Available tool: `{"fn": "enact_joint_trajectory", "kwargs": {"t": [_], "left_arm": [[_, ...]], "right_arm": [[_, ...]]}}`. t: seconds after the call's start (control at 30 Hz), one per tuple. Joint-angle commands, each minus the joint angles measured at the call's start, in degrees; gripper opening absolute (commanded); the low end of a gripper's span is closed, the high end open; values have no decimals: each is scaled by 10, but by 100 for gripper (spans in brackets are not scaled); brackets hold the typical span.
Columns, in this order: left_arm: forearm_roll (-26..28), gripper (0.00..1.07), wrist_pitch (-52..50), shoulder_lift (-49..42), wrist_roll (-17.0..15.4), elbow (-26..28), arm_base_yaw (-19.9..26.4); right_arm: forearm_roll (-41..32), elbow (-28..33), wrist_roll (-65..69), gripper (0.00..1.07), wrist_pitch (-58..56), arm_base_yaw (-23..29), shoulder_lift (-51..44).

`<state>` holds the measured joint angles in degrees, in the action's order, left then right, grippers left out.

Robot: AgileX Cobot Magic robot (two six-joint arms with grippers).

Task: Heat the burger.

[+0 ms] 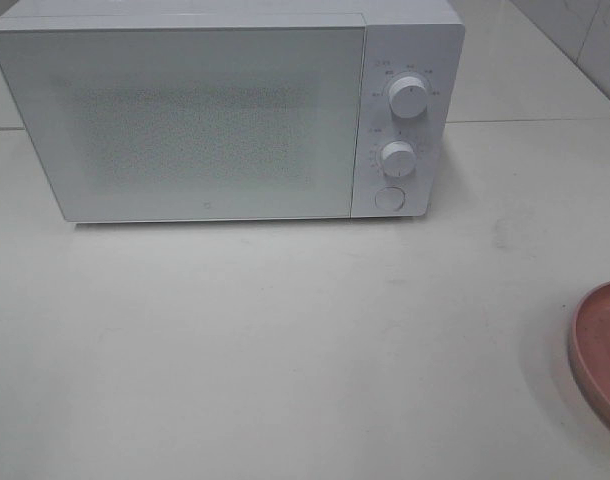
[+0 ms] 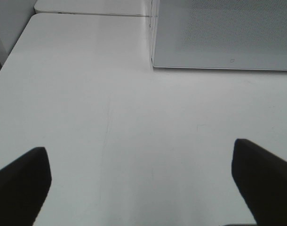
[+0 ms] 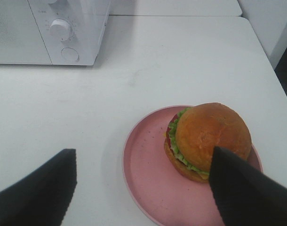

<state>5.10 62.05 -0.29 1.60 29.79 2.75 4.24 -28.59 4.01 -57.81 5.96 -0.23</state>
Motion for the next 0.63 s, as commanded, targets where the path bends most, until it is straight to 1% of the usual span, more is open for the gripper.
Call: {"fn": "enact_joint_trajectory", "kwargs": {"t": [0.03,0.63], "left_arm": [[1,98,-9,-13,-5,-3,1],[1,98,-9,-13,-5,-3,1]], "right_arm": [[2,1,-3,75,7,-5,-14],[2,1,-3,75,7,-5,-14]]}}
